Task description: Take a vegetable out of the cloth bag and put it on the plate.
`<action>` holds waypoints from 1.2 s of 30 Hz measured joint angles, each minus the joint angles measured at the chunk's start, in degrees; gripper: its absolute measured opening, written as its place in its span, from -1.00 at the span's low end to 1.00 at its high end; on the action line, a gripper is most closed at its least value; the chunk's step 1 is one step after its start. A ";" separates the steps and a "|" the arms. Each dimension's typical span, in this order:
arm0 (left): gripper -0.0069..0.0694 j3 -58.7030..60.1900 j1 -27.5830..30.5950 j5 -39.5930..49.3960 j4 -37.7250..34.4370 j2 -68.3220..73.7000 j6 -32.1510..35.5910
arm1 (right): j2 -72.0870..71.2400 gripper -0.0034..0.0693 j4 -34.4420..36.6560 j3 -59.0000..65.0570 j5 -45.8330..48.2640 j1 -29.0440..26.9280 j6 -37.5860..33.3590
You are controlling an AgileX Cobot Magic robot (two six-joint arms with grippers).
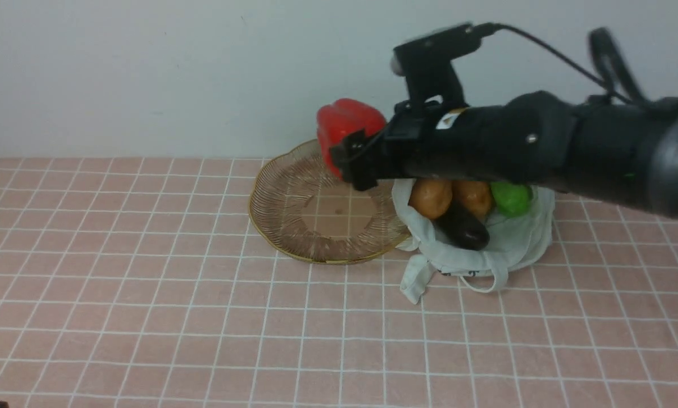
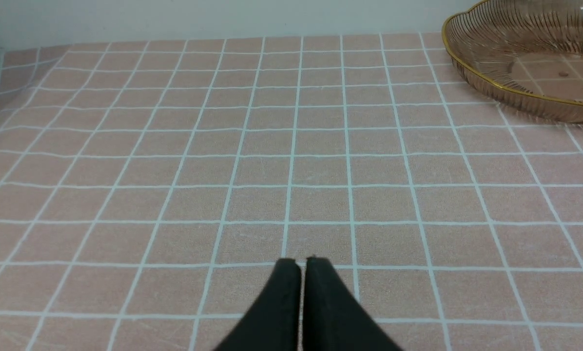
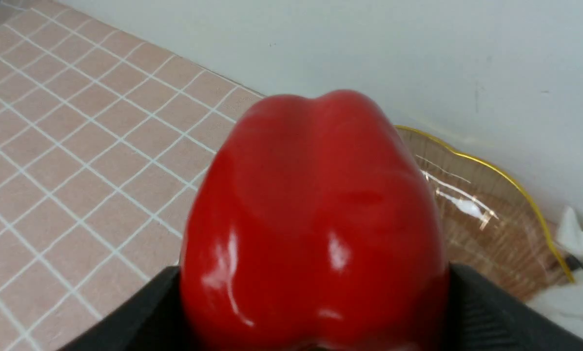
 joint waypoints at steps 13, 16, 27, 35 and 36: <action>-0.83 0.00 0.00 0.00 0.00 0.00 0.00 | 13.83 0.99 -4.50 -17.89 11.72 -0.05 0.08; -0.83 0.00 0.00 0.00 0.00 0.00 0.00 | 10.45 1.00 -6.67 -19.03 16.34 -0.05 0.88; -0.83 0.00 0.00 0.00 0.00 0.00 0.00 | -17.75 0.38 -22.80 -30.67 56.53 -3.83 16.44; -0.83 0.00 0.00 0.00 0.00 0.00 0.00 | -46.37 -0.74 -29.12 -14.78 60.13 -5.13 24.06; -0.83 0.00 0.00 0.00 0.00 0.00 0.00 | -51.04 -0.83 -28.79 -8.57 58.33 -5.13 24.12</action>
